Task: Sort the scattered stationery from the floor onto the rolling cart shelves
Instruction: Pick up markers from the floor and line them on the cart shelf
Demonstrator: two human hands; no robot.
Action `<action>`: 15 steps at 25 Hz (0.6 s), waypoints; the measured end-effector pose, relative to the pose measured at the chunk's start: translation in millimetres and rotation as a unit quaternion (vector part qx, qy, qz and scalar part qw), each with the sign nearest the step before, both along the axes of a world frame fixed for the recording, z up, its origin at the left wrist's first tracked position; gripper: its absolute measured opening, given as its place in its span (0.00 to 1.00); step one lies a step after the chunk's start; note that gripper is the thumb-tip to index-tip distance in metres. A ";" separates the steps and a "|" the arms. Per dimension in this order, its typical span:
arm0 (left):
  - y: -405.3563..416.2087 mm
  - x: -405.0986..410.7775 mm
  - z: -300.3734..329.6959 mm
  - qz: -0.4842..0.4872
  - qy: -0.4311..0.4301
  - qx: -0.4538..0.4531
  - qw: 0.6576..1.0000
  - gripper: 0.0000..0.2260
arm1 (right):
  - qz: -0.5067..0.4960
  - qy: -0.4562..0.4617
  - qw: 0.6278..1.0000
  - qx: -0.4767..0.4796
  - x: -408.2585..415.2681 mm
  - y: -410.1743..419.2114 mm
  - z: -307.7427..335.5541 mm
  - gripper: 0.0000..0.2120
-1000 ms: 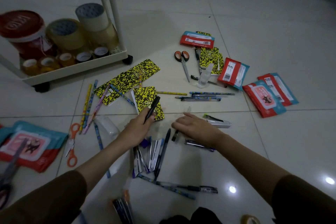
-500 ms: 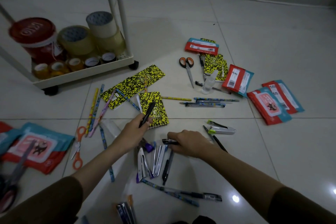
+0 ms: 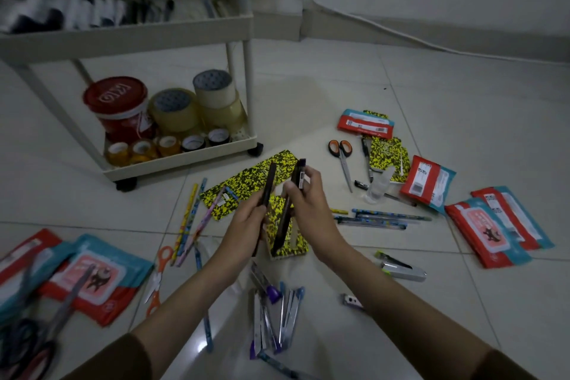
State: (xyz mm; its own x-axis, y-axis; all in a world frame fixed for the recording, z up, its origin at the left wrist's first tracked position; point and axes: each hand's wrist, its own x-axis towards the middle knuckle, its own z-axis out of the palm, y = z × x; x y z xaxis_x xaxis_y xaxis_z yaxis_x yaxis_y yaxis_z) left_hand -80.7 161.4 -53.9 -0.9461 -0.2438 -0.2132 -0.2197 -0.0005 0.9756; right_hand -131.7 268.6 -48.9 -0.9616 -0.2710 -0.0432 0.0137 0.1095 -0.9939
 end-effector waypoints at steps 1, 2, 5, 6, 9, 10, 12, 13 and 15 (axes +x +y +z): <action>0.6 -1.3 9.0 0.008 0.031 0.007 0.999 0.16 | -0.020 -0.005 0.999 -0.031 -3.0 -11.7 10.2 0.07; 1.6 -2.7 17.1 0.009 0.059 0.015 0.998 0.17 | -0.034 0.000 0.998 -0.059 -5.2 -22.4 19.2 0.05; -1.3 -7.6 34.2 0.023 0.095 0.031 0.995 0.18 | -0.031 0.031 0.996 -0.078 -9.0 -48.3 40.8 0.05; -4.4 -8.9 37.6 0.030 0.101 0.028 0.994 0.18 | -0.022 0.033 0.996 -0.076 -9.3 -55.2 45.5 0.06; -16.0 -8.1 41.4 0.039 0.110 -0.002 0.993 0.18 | 0.004 0.022 0.997 -0.078 -8.3 -73.2 56.0 0.08; -19.9 -7.8 42.3 0.042 0.110 -0.004 0.993 0.18 | 0.014 0.016 0.997 -0.079 -7.7 -78.5 60.1 0.10; -26.8 -5.2 42.6 0.057 0.112 -0.004 0.992 0.19 | 0.044 0.001 0.995 -0.090 -5.7 -87.1 66.7 0.10; -31.2 -4.8 43.6 0.070 0.122 -0.015 0.990 0.20 | 0.068 -0.005 0.994 -0.088 -5.1 -91.2 70.4 0.10; -41.8 -8.0 49.1 0.099 0.157 -0.028 0.982 0.23 | 0.125 -0.006 0.991 -0.049 -4.2 -99.8 80.6 0.12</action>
